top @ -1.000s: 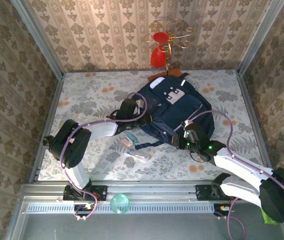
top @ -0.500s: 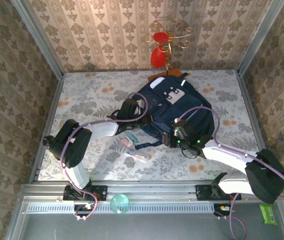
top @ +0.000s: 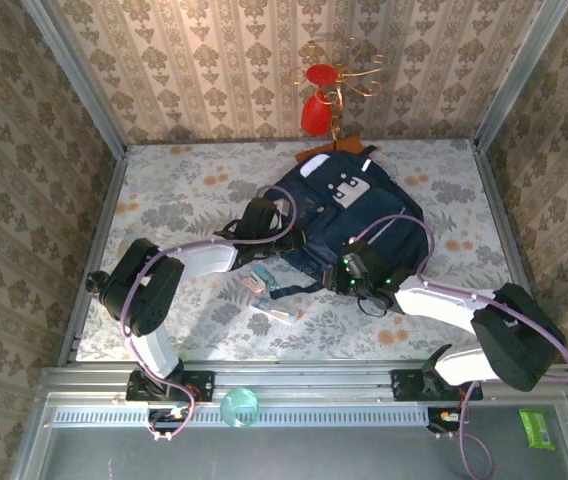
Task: Pack the student bag
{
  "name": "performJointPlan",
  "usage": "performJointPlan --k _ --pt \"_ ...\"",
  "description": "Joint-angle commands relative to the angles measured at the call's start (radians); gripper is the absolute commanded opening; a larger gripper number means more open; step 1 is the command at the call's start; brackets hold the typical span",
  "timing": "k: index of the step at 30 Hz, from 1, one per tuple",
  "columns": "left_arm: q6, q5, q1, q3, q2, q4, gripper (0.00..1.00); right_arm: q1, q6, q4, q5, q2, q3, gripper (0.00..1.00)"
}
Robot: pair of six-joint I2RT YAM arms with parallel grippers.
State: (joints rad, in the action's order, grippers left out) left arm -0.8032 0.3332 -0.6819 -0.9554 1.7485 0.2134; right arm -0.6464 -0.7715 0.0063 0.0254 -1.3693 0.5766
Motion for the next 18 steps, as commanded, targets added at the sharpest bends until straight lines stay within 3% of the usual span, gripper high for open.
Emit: performJointPlan --k 1,10,18 --pt "0.031 -0.005 -0.014 -0.022 0.006 -0.017 0.0 0.001 -0.043 0.123 0.084 -0.048 0.011 0.39" --pt "0.029 -0.003 -0.016 -0.016 0.004 -0.015 0.0 0.001 -0.027 0.337 0.095 -0.041 -0.047 0.32" --pt "0.029 0.0 -0.021 -0.022 0.012 -0.013 0.0 0.001 -0.021 0.398 0.102 0.029 -0.11 0.24"
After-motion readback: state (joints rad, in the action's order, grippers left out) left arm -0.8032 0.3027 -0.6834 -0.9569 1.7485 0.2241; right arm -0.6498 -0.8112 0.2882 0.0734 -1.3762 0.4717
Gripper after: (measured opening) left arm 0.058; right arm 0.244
